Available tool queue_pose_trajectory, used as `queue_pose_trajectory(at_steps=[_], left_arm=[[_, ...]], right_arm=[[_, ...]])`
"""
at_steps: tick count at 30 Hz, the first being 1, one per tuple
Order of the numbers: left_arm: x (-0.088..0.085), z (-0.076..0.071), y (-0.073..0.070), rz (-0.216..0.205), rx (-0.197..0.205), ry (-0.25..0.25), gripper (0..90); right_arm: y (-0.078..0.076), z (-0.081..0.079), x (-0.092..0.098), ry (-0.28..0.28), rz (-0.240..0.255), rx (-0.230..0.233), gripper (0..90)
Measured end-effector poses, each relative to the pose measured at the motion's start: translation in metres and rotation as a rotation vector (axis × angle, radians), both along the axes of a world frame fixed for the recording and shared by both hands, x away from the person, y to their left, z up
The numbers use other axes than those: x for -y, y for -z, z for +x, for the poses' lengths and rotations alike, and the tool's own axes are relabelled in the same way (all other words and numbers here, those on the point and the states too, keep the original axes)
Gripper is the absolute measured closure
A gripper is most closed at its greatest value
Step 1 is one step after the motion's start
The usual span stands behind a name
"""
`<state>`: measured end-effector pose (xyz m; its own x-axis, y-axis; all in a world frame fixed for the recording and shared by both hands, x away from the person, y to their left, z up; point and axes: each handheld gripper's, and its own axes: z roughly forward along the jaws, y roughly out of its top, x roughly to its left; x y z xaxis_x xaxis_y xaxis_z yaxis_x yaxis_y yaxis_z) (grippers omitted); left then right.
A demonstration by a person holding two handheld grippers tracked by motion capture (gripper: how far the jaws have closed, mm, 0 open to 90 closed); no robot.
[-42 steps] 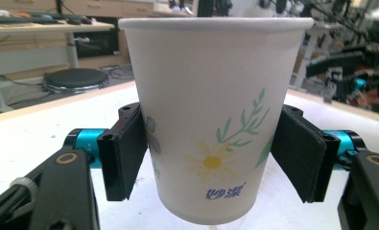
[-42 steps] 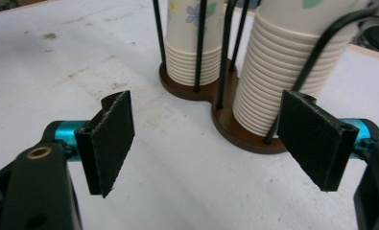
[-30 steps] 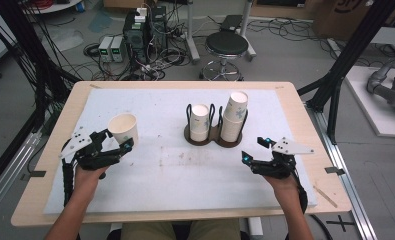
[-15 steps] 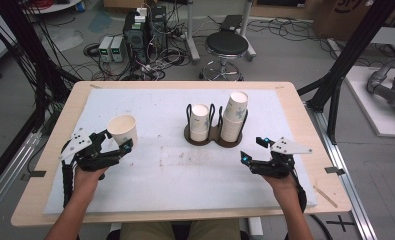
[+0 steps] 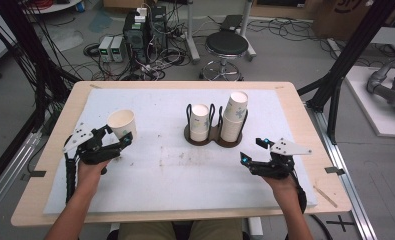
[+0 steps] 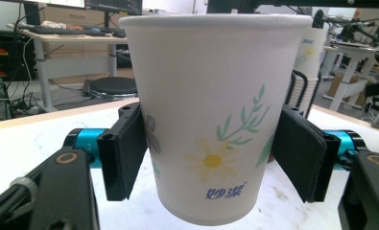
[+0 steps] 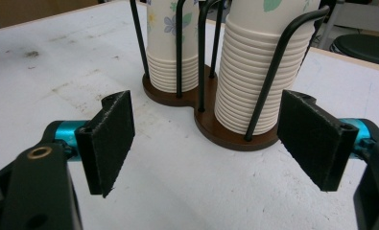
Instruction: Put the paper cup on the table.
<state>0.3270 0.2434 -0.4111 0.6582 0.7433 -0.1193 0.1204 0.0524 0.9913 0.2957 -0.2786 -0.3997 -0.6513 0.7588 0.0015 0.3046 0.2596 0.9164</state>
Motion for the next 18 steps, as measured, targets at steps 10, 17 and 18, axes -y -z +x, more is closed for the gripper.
queue_pose_trajectory(at_steps=[10, 17, 18], left_arm=[[0.032, 0.029, 0.017, 0.067, -0.074, -0.007, 30.8], [0.041, 0.042, 0.033, 0.163, -0.160, -0.023, 31.3], [0.043, 0.043, 0.036, 0.177, -0.178, -0.023, 31.4]], right_arm=[[0.000, 0.001, 0.000, -0.009, 0.002, 0.001, 21.8], [0.001, 0.002, -0.002, -0.017, -0.005, -0.010, 21.8], [0.001, 0.002, -0.002, -0.016, -0.005, -0.011, 21.8]])
